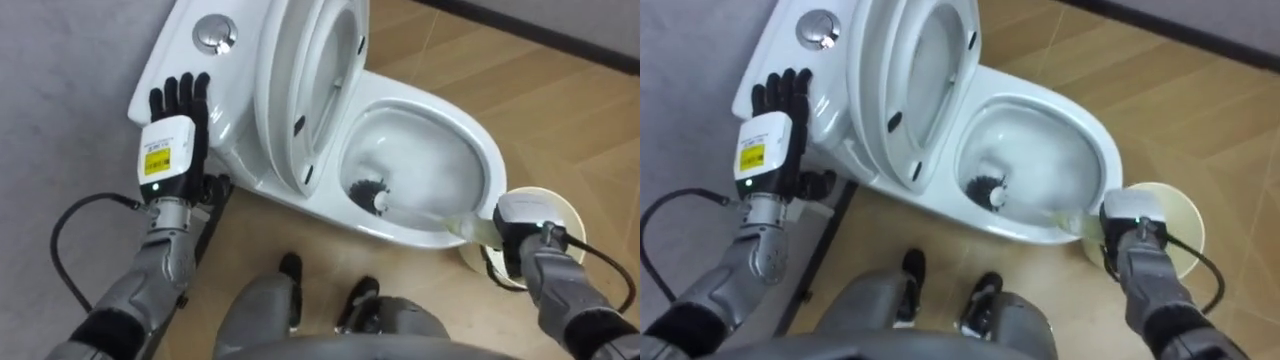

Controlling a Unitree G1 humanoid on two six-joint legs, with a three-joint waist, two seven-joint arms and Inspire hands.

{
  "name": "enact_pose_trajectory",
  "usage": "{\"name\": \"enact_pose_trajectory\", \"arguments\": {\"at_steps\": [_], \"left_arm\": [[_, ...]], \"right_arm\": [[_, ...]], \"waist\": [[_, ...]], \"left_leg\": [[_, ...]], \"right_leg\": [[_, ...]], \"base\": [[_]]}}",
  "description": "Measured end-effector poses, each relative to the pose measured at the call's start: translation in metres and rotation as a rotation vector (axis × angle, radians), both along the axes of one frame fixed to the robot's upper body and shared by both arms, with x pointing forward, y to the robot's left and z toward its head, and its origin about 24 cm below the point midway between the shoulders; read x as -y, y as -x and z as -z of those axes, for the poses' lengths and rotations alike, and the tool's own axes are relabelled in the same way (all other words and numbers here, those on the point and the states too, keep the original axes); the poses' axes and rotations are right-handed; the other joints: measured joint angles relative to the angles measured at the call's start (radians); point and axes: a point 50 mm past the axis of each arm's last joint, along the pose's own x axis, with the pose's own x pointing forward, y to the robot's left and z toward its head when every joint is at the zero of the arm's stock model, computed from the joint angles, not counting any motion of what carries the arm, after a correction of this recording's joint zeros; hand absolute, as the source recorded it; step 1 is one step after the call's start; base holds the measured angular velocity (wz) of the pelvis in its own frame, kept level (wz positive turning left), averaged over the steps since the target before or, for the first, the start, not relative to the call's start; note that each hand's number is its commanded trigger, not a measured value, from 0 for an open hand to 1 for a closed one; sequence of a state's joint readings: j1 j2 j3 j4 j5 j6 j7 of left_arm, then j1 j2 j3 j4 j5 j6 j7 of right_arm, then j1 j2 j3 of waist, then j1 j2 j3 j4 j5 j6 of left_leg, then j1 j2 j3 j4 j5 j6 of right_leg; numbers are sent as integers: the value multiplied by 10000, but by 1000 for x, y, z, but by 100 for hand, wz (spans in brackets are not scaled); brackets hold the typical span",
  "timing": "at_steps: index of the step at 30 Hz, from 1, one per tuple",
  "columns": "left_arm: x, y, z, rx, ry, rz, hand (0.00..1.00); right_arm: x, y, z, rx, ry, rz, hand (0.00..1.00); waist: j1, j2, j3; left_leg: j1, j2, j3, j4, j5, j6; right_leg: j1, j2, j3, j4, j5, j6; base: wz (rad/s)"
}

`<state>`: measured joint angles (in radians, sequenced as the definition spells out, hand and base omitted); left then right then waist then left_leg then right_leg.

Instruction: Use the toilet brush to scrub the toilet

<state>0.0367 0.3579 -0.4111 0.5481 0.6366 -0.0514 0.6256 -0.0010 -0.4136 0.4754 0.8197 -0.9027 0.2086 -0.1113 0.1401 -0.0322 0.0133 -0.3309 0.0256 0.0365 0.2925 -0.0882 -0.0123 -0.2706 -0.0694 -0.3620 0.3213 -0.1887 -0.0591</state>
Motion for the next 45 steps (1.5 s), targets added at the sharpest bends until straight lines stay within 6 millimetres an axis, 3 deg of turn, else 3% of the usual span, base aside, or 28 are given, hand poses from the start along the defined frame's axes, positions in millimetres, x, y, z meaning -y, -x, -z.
{"name": "enact_pose_trajectory", "arguments": {"at_steps": [3,7,14,21,26,36,37,45], "left_arm": [[-3,13,6,-400,44,-265,0],[-8,32,13,-952,254,-645,0],[-16,66,23,-1672,481,-1427,0],[-18,75,23,-1679,833,-2169,0],[-29,85,24,-1830,685,-2817,0],[-42,126,34,-2764,1047,-4401,0],[-42,130,35,-2891,1111,-4539,0],[-52,168,50,-3888,2227,-7019,0]], "right_arm": [[-3,18,8,-360,-311,371,100],[-5,48,18,-961,-696,1037,100],[-8,78,27,-1594,-1053,1915,100],[-12,76,28,-1903,-1328,1963,100],[-12,75,30,-2008,-1340,2061,100],[-7,82,34,-2399,-1587,3056,100],[-7,83,34,-2416,-1622,3156,100],[0,103,40,-2963,-1741,4137,100]], "waist": [[-23,-21,-45],[-157,4,-173],[-225,36,-193],[-111,31,-185],[43,16,-166],[459,-6,-151],[514,15,-119],[893,32,-112]], "left_leg": [[684,-5,18,-384,-45,-27],[1466,-12,27,-795,-99,-65],[2466,-41,8,-897,-314,-126],[2860,-65,-180,-928,-319,-135],[2887,-91,-468,-918,-321,-138],[2915,-240,-1073,-857,-364,-207],[2928,-254,-1167,-854,-365,-208],[3172,-266,-1230,-920,-366,-209]], "right_leg": [[631,81,60,-347,47,33],[1408,154,28,-731,77,-11],[2572,204,14,-1203,-103,60],[2962,221,13,-1359,-246,24],[3216,247,-246,-1428,-281,-2],[3507,192,-888,-1515,-520,71],[3552,189,-960,-1533,-524,67],[3744,173,-927,-1519,-608,63]], "base": [[-7],[0],[-1],[-2],[17],[21],[14],[-1]]}}
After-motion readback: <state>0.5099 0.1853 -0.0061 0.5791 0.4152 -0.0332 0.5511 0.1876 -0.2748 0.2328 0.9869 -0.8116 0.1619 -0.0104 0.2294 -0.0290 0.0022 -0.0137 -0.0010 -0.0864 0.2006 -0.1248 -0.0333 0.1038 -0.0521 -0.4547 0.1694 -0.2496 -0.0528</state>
